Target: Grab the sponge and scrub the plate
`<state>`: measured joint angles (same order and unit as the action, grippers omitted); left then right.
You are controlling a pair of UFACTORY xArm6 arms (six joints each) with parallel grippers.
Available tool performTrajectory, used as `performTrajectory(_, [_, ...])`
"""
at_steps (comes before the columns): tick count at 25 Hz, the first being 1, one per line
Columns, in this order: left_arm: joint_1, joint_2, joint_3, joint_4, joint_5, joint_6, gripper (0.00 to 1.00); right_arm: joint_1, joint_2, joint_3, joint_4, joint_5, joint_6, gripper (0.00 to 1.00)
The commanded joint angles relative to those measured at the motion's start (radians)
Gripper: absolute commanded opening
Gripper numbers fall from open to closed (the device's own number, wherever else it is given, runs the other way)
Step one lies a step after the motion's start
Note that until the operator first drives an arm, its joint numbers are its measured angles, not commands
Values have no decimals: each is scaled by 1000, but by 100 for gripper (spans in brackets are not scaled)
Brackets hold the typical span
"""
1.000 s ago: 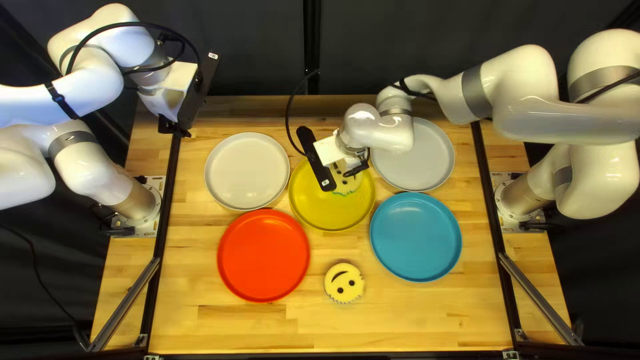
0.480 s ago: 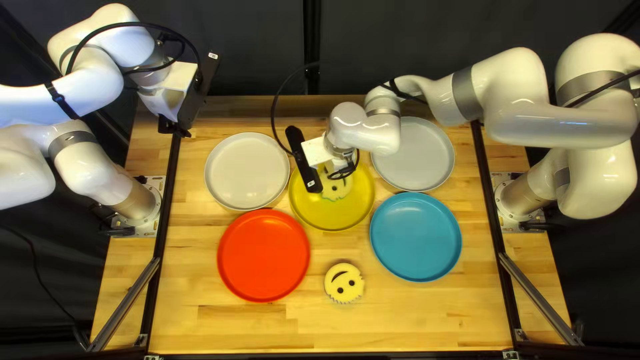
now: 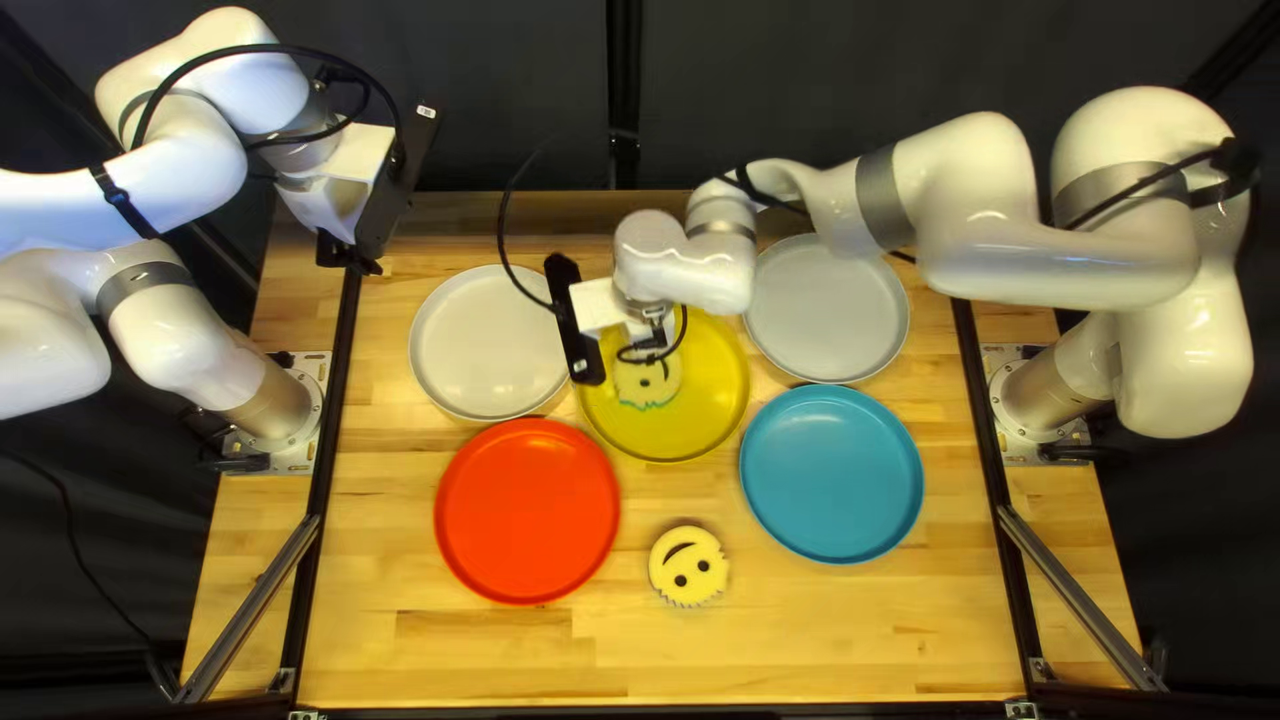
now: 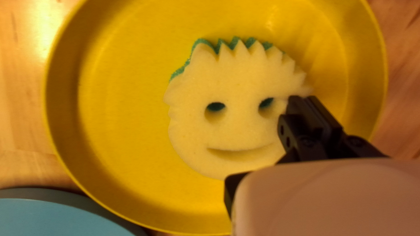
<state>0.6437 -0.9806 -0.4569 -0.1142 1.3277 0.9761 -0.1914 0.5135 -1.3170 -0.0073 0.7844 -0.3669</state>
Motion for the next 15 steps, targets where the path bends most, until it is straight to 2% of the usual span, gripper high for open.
performTrajectory(1, [0,0,0,0,0,0,100,36,-26,20,-7,-5,52,0])
performTrajectory(7, [0,0,0,0,0,0,100,106,-17,-10,-49,2,134,0])
performTrajectory(12, [0,0,0,0,0,0,100,105,33,-80,-63,22,132,0])
performTrajectory(15, [0,0,0,0,0,0,100,76,61,-120,-60,38,104,0])
